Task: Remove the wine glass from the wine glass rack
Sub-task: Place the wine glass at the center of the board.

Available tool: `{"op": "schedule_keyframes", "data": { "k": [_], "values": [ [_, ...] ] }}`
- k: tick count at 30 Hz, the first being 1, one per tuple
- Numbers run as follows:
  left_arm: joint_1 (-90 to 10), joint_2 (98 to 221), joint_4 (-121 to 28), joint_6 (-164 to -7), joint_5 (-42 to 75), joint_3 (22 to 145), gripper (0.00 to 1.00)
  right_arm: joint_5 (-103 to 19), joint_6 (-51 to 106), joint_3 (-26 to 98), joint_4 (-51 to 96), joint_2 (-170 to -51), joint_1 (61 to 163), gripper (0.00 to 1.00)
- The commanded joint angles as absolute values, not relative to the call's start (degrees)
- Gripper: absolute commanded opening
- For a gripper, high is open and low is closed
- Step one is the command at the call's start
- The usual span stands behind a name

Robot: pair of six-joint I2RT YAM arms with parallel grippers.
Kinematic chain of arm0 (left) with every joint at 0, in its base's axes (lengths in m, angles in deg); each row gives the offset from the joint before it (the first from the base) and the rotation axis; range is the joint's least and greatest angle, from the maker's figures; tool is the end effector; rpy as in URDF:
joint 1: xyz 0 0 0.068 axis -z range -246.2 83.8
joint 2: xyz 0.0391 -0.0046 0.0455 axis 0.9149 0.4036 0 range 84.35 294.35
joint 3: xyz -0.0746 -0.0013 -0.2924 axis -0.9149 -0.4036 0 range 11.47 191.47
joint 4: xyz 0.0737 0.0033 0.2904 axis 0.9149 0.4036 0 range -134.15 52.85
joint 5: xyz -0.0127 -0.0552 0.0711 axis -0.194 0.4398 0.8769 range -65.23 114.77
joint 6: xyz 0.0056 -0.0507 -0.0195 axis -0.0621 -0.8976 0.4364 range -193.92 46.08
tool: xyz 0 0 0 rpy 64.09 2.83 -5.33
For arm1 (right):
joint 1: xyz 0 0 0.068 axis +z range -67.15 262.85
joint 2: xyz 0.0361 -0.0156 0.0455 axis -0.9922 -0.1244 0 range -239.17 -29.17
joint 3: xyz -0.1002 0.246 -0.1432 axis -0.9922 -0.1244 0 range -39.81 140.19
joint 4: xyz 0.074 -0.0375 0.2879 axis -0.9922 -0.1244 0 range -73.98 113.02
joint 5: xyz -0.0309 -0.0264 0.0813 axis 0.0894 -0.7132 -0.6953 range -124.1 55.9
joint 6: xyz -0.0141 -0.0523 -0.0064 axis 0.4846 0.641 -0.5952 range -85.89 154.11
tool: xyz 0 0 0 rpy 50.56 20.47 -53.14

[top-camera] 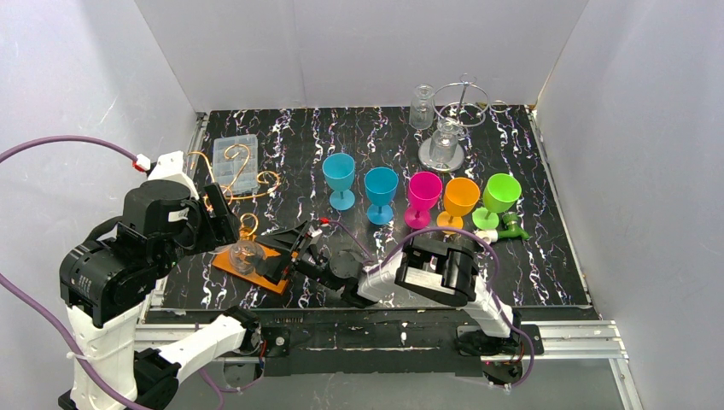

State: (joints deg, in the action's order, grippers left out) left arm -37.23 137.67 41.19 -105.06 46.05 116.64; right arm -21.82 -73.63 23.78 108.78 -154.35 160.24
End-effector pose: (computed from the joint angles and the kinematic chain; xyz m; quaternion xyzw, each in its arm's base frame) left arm 0.0623 -0.0193 0.5510 -0.1038 0.8639 -0.0923 0.4841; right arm 0.1121 0.4646 0.1760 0.2281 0.4980 0.8364 0.0207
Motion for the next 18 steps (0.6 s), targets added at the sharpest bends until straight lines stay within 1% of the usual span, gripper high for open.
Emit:
{"op": "schedule_keyframes", "data": {
  "k": [1,18],
  "values": [
    [-37.46,137.31,48.59,-106.37,47.94,117.32,0.47,-21.14,-72.17,23.44,125.39,-150.73,160.46,0.98],
    [-37.46,136.26,47.97,-108.6,47.21,117.22,0.47,-22.03,-70.52,23.19,125.4,-146.74,160.46,0.98]
  ]
}}
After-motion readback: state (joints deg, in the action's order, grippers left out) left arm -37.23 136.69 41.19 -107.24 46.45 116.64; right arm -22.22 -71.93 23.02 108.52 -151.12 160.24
